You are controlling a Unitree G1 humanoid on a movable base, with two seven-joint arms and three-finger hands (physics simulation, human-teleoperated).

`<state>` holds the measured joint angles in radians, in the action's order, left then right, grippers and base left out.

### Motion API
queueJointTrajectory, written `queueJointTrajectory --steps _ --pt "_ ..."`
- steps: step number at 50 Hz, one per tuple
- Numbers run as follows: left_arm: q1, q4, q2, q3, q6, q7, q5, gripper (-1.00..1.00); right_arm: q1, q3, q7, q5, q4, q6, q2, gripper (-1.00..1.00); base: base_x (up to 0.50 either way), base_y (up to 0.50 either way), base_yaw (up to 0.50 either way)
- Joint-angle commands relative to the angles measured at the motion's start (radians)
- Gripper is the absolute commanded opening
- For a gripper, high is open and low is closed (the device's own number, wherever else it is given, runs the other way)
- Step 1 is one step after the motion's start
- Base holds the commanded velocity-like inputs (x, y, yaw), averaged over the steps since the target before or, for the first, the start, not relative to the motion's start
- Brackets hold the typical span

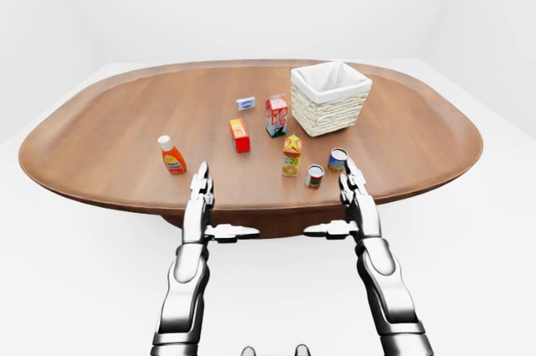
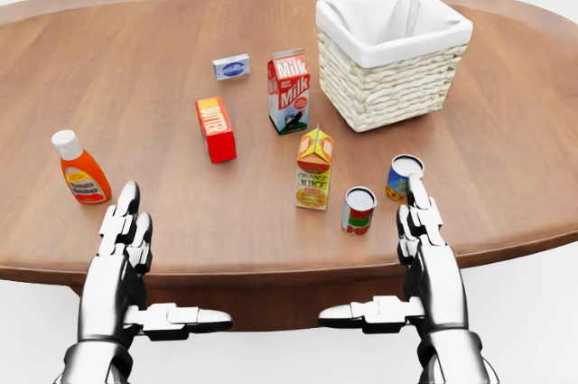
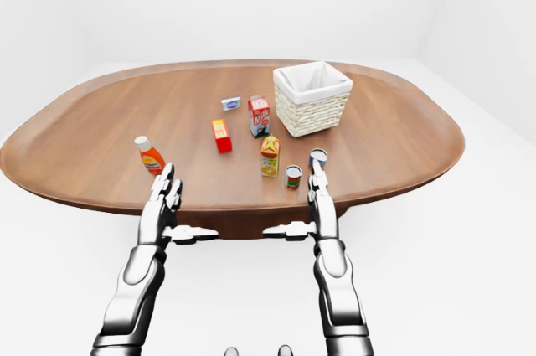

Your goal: Pick up the orange juice, and put it in the basket.

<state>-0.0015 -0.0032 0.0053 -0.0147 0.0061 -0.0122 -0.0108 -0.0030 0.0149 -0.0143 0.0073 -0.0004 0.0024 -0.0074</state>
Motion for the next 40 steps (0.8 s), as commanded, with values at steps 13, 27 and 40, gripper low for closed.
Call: queueJointTrajectory --steps 13,27,40 --pt "-0.002 -0.022 0.010 -0.024 0.035 -0.010 -0.022 1.00 -0.019 0.022 -0.023 0.007 -0.036 0.032 -0.013 1.00 0.00 0.00 0.00" --pt "0.041 -0.307 0.035 -0.086 0.081 -0.057 -0.093 1.00 -0.059 0.020 0.062 -0.022 -0.267 0.085 -0.011 1.00 0.00 0.00 0.00" --pt "0.071 -0.452 0.048 -0.156 0.081 -0.128 -0.110 1.00 -0.115 0.001 0.029 0.032 -0.390 0.085 -0.002 1.00 0.00 0.00 0.00"
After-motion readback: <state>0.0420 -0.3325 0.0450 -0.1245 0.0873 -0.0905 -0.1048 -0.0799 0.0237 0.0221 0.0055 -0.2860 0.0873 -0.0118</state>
